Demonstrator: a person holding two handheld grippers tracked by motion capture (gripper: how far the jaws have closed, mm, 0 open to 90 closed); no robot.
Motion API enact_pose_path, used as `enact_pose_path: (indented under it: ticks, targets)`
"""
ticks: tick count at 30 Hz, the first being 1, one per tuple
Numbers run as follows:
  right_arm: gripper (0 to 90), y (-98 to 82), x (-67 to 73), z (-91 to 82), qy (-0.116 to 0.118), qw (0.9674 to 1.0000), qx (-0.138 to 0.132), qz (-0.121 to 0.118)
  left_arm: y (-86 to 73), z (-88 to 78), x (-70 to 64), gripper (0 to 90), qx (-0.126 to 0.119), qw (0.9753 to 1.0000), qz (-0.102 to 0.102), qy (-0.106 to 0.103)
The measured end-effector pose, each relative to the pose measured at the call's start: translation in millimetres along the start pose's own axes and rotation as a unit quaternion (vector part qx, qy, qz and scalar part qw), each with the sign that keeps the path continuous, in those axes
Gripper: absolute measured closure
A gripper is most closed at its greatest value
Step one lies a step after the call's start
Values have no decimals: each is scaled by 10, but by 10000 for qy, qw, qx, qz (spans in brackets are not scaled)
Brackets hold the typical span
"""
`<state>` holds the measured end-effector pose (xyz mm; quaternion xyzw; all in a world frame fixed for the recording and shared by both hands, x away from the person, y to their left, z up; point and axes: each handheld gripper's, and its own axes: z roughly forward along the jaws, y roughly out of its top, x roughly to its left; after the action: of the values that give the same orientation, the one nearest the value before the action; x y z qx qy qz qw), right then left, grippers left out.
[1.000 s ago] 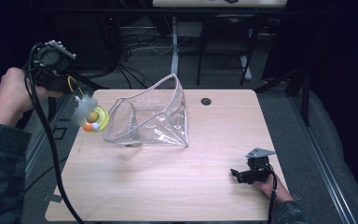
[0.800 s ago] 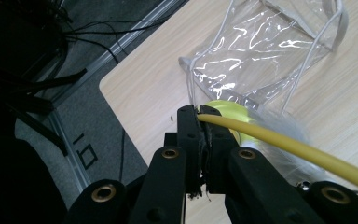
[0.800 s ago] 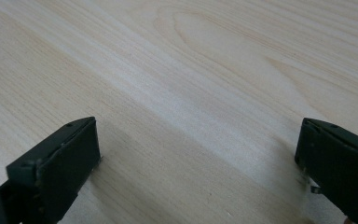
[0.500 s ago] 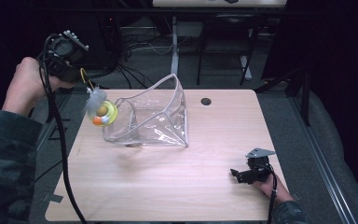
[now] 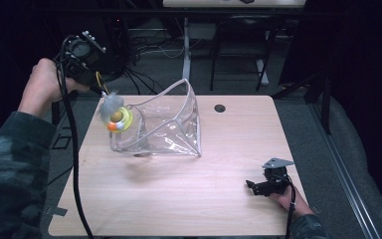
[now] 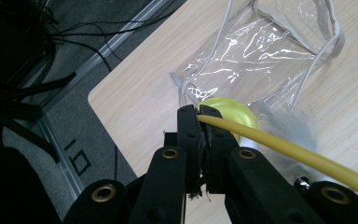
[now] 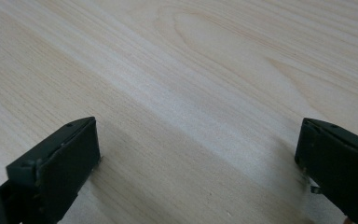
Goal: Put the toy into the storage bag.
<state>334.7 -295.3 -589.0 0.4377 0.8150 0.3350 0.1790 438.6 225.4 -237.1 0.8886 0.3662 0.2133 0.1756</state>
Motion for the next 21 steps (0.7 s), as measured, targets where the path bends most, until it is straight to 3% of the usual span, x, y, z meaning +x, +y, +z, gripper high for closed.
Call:
enact_pose_path:
  ticks: [21]
  targets:
    - [0, 0, 0, 0, -1, 10000, -1, -1, 170, 343, -128, 880, 85, 9999, 79, -124]
